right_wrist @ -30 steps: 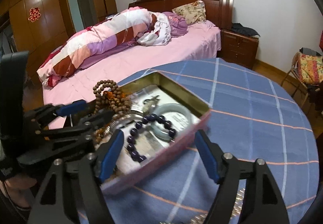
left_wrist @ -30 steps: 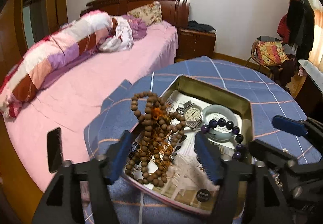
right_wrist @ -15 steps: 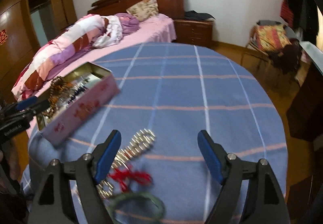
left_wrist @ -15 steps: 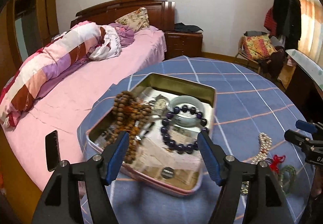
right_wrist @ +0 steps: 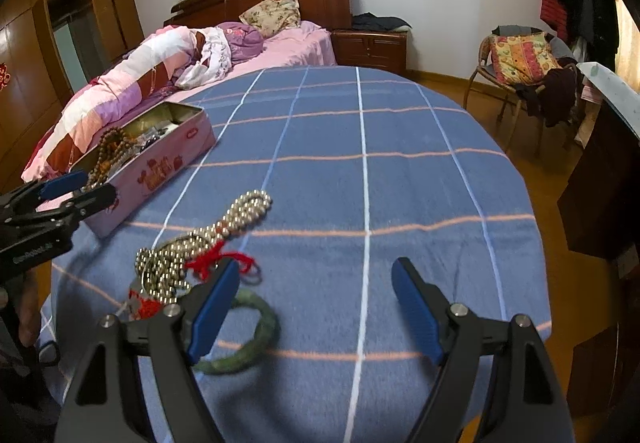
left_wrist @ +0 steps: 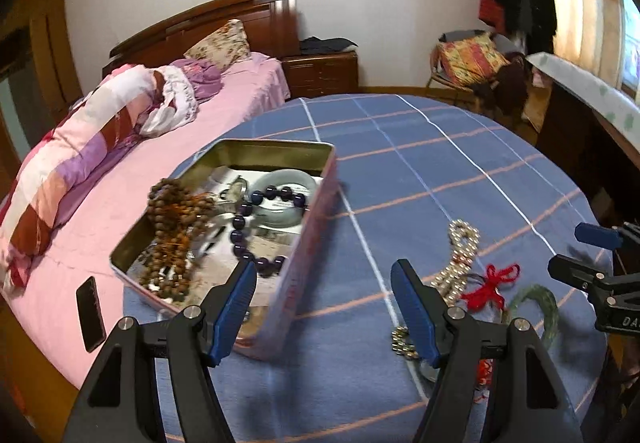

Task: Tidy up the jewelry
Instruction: 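Reach the right tool to the green bangle and close on it, then close the left tool on the silver bangle while the right tool holds the green bangle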

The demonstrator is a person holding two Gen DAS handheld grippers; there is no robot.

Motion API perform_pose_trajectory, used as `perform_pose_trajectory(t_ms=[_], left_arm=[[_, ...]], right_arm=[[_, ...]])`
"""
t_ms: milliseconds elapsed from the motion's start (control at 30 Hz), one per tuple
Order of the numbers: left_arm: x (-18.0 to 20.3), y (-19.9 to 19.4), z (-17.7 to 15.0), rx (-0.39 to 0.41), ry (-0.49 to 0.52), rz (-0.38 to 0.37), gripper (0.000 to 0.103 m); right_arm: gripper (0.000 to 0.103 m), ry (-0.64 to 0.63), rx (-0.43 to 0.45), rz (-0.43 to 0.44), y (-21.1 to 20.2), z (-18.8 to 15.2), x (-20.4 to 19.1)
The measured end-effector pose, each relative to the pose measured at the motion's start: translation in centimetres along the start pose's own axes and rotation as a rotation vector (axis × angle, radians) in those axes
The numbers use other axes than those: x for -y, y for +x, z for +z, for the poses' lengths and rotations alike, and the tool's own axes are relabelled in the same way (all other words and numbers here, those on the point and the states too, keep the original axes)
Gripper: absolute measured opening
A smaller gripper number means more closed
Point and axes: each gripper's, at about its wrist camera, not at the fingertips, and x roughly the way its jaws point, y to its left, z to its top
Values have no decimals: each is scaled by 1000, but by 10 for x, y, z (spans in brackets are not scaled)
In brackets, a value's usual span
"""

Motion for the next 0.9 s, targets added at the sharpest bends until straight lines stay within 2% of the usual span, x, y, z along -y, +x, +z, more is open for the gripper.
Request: perform_pose_trajectory(t_ms=[267, 333, 367, 467, 500, 567, 667, 900], left_arm=[[9, 4, -3, -22, 7, -13, 70], [10, 2, -4, -18, 8, -18, 70], [12, 2, -4, -14, 15, -20, 70], [17, 0, -4, -7, 30, -33, 70], [19, 0, -4, -6, 37, -36, 70], [24, 2, -5, -11, 52, -46, 70], [29, 5, -7, -22, 67, -57, 70], [41, 11, -7, -47, 97, -111, 70]], right_arm=[[79, -59, -44, 22, 4, -17, -17], [64, -80, -66, 32, 9, -21, -22], [52, -97, -82, 28, 12, -23, -24], [38, -146, -86, -12, 13, -29, -29], [24, -154, -83, -26, 13, -30, -29], [13, -144, -77, -36, 12, -29, -23], [12, -125, -63, -92, 11, -28, -12], [12, -101, -56, -102, 9, -25, -4]])
